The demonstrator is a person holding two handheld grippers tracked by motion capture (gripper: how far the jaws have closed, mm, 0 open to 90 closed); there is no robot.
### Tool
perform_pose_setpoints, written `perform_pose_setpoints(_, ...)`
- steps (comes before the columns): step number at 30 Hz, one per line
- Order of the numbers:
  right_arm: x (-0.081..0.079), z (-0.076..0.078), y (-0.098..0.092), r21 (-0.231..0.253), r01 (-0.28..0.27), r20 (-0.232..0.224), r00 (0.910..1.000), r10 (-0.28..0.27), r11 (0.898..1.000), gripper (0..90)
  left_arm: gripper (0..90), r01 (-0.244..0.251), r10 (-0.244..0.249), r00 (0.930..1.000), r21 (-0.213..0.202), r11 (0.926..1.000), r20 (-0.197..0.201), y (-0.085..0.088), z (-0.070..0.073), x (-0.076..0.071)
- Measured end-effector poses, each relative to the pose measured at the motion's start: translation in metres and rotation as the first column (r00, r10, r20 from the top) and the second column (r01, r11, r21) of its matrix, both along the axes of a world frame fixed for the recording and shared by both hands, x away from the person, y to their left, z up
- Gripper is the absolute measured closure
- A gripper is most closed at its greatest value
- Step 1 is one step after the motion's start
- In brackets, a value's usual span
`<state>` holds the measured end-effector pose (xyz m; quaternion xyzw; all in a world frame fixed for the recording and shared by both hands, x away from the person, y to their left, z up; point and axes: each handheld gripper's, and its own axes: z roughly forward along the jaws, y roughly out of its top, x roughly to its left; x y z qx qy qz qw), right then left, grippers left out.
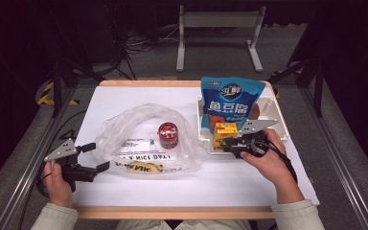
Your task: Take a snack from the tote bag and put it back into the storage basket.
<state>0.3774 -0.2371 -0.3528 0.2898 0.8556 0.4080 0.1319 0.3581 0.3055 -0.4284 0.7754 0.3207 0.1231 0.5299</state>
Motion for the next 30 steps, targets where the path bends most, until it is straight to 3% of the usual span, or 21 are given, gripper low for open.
perform_pose_setpoints(9,-0.006,0.012,0.032,0.044,-0.031,0.03,0.9991,0.03,0.999,41.6,0.5,-0.004,0.004,1.0,-0.002,1.0,-0.006,-0.001,0.0,0.0)
perform_pose_setpoints(15,-0.004,0.017,0.046,0.067,-0.041,0.031,0.9987,0.039,0.997,35.3,0.6,-0.003,0.003,1.0,-0.001,1.0,-0.005,-0.001,0.001,0.0)
perform_pose_setpoints(30,0.014,0.019,0.089,0.057,-0.073,0.055,0.996,0.07,0.996,25.7,0.5,-0.006,0.006,1.0,0.005,1.0,0.002,0.001,0.001,-0.002)
